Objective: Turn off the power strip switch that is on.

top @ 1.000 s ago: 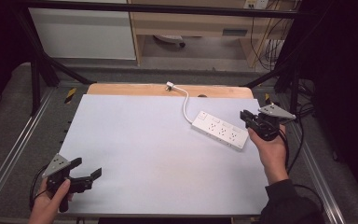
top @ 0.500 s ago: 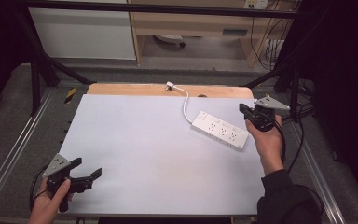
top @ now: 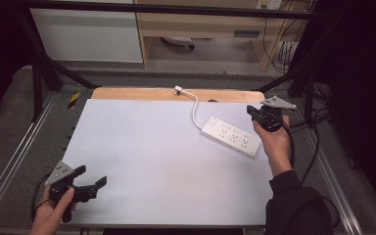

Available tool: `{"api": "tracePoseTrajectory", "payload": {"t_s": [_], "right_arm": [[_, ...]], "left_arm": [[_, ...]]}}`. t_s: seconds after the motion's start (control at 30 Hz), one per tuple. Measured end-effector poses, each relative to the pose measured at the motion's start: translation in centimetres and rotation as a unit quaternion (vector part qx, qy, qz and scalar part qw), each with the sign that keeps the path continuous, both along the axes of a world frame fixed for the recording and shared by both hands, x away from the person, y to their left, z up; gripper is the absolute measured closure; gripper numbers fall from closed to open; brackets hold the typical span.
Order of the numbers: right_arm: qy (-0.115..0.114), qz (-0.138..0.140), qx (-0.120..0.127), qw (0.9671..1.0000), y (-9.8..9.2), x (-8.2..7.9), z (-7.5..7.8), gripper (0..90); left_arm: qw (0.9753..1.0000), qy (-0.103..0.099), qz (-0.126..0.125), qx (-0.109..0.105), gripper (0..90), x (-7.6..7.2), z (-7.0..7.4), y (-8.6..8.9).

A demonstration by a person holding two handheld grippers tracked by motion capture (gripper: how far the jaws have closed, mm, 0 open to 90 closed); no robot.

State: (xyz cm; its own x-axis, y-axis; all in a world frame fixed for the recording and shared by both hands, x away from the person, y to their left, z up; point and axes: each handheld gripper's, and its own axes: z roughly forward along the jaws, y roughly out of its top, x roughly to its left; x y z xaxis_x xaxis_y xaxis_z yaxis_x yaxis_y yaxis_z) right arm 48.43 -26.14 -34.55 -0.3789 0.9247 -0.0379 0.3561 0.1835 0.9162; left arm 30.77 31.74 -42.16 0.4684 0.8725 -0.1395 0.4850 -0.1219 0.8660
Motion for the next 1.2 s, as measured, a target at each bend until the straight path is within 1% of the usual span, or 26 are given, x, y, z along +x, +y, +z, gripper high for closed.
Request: {"api": "tracePoseTrajectory", "payload": {"t_s": [0.2, 0.37, 0.43, 0.6, 0.77, 0.97, 1.03, 1.07, 1.2], "right_arm": [[0.008, -0.002, 0.001, 1.0000, 0.4, 1.1, -0.6, 90.0], [0.016, -0.003, 0.001, 0.9999, 0.6, 1.6, -1.1, 90.0], [0.023, -0.006, 0.002, 0.9997, 0.6, 2.0, -1.5, 90.0], [0.029, -0.010, 0.000, 0.9995, 0.5, 2.5, -1.9, 90.0], [0.043, -0.012, 0.001, 0.9990, 0.7, 3.1, -2.5, 90.0], [0.059, -0.008, -0.011, 0.9982, 1.1, 3.6, -3.3, 90.0], [0.061, -0.008, -0.011, 0.9981, 1.2, 3.7, -3.4, 90.0], [0.067, -0.009, -0.013, 0.9977, 1.3, 3.8, -3.5, 90.0], [0.077, -0.007, -0.020, 0.9968, 1.5, 4.0, -3.9, 90.0]], "left_arm": [[1.0000, 0.000, 0.000, 0.002, 6.7, 0.0, 0.0, 0.0], [1.0000, 0.003, 0.000, 0.002, 6.7, 0.0, -0.1, 0.1], [1.0000, 0.003, 0.000, 0.001, 6.7, 0.0, -0.1, 0.0], [1.0000, 0.004, 0.000, 0.001, 6.7, 0.0, -0.1, 0.1], [1.0000, 0.004, -0.001, 0.002, 6.7, 0.1, -0.1, 0.1], [1.0000, 0.005, 0.000, 0.003, 6.7, 0.1, -0.1, 0.0], [1.0000, 0.006, 0.000, 0.004, 6.7, 0.1, -0.1, 0.0], [1.0000, 0.004, 0.000, 0.004, 6.8, 0.1, -0.1, 0.0], [1.0000, 0.005, 0.000, 0.004, 6.7, 0.1, -0.2, 0.0]]}}
